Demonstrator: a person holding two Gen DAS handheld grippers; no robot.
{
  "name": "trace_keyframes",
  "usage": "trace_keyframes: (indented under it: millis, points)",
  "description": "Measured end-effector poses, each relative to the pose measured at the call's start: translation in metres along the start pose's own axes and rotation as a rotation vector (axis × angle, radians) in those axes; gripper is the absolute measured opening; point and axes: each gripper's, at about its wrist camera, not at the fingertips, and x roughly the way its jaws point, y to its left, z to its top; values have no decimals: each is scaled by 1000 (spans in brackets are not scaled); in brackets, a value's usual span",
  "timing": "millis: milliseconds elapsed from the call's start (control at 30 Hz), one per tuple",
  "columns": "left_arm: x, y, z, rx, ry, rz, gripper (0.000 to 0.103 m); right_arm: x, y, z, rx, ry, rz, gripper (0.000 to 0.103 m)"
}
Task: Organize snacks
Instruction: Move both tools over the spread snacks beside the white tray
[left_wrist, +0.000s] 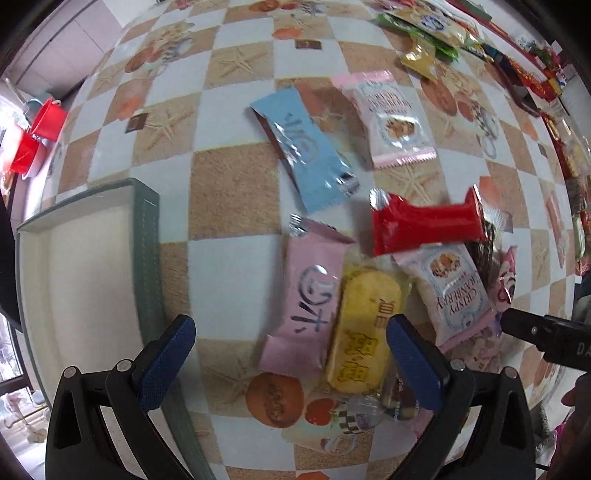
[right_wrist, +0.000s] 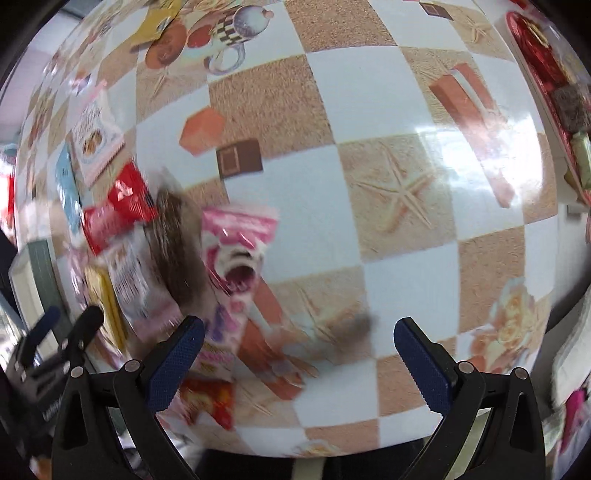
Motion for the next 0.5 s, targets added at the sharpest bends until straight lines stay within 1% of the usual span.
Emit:
trace_keyframes:
  millis: [67, 133, 200, 267, 300, 367, 433, 500]
  points:
    - [7, 10, 2, -6, 5, 10, 103, -6, 5, 3, 14, 2, -3, 103]
    - [20, 21, 5, 2, 17, 23, 103, -9, 10, 11, 17, 4, -59, 103]
    - [33, 26, 4, 6, 24, 29, 103, -12, 13, 19, 29, 6, -90, 103]
    - [41, 32, 3, -5, 24, 9, 103, -19, 12, 22, 41, 20, -79, 103]
    - [41, 32, 7, -5, 25, 13, 103, -20, 15, 26, 41, 24, -76, 103]
    - [39, 31, 16, 1, 19, 22, 103, -26, 21, 29, 22, 16, -91, 103]
    - [40, 27, 19, 10, 12, 24, 103, -31, 22, 26, -6, 14, -113, 103]
    - [46, 29, 20, 3, 0, 26, 103, -38, 33, 31, -26, 19, -126, 103]
